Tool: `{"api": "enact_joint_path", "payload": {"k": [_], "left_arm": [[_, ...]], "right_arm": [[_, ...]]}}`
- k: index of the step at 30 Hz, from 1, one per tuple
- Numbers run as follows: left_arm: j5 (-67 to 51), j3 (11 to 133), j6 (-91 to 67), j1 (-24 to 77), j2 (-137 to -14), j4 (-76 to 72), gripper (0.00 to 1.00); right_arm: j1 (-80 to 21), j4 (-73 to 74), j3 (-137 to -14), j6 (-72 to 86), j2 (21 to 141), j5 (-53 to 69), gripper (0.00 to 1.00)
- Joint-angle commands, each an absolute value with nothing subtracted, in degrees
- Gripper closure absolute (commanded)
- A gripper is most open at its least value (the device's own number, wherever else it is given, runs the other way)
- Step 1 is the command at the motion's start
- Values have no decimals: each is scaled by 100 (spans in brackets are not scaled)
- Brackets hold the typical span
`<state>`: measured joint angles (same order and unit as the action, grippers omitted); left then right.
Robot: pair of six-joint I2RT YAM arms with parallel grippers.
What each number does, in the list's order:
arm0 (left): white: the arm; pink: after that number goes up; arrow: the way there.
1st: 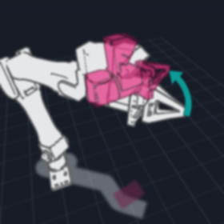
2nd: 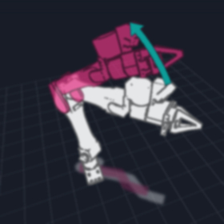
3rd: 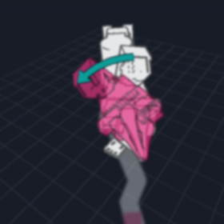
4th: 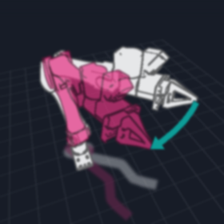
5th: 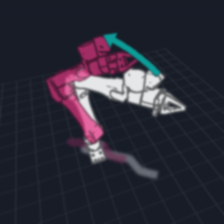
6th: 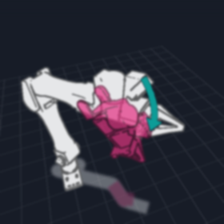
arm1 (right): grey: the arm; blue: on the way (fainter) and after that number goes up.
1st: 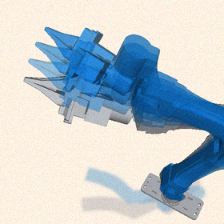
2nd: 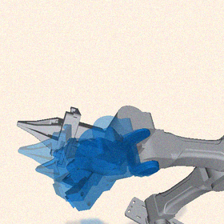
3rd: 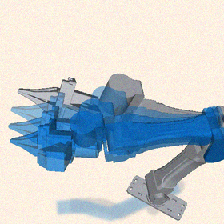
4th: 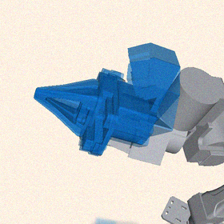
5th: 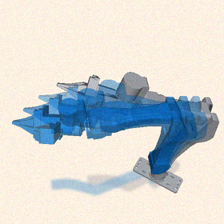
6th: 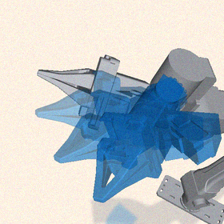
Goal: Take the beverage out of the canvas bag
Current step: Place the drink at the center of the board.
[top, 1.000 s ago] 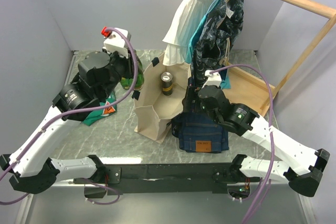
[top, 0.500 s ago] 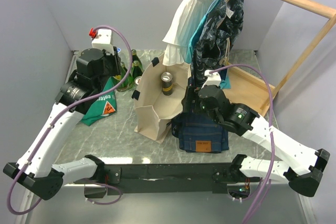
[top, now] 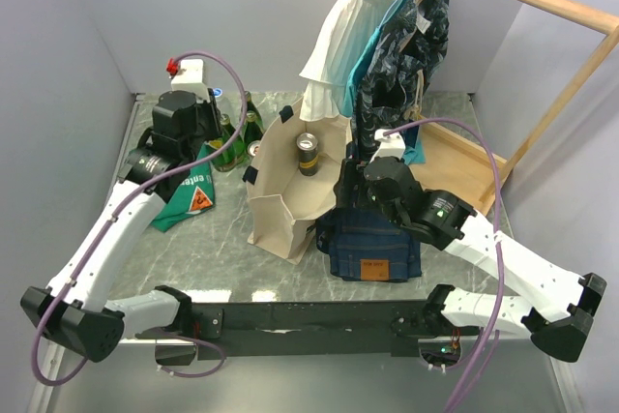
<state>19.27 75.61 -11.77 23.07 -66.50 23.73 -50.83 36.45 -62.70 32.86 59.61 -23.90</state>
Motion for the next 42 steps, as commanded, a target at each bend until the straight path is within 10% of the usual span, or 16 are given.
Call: {"api": "enact_joint_path", "payload": {"k": [1, 42], "left_arm": [[1714, 7585, -1406, 2093, -6600, 959, 99], [1732, 6767, -1714, 1898, -7585, -141, 99]], "right_arm": [[-5045, 3472, -6478, 3156, 5933, -2365, 8], [-5054, 3849, -6513, 2848, 5853, -2373, 6]]}}
